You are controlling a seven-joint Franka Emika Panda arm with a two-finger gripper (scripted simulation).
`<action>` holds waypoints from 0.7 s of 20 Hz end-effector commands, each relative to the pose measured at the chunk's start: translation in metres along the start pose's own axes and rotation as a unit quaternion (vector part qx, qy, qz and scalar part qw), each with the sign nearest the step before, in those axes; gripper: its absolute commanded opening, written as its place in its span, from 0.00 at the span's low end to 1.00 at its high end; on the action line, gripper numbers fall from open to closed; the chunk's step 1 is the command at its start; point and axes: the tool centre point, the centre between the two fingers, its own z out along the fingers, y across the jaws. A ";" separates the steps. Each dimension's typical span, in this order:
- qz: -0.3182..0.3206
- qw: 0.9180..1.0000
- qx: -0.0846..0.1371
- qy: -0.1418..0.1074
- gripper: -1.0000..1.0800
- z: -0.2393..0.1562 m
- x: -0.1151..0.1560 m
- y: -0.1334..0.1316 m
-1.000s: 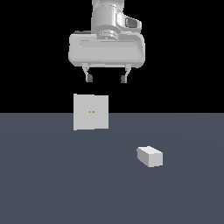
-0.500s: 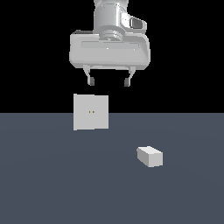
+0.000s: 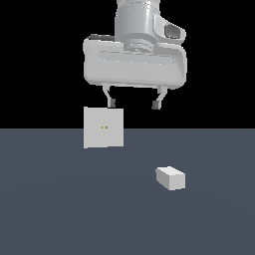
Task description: Plug the charger into the wall socket.
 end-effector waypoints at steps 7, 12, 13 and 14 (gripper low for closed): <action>-0.041 0.998 0.002 0.040 0.96 0.030 -0.029 0.023; -0.062 0.996 0.003 0.061 0.96 0.047 -0.041 0.036; -0.066 0.996 0.004 0.065 0.96 0.050 -0.043 0.038; -0.069 0.995 0.004 0.068 0.96 0.053 -0.044 0.040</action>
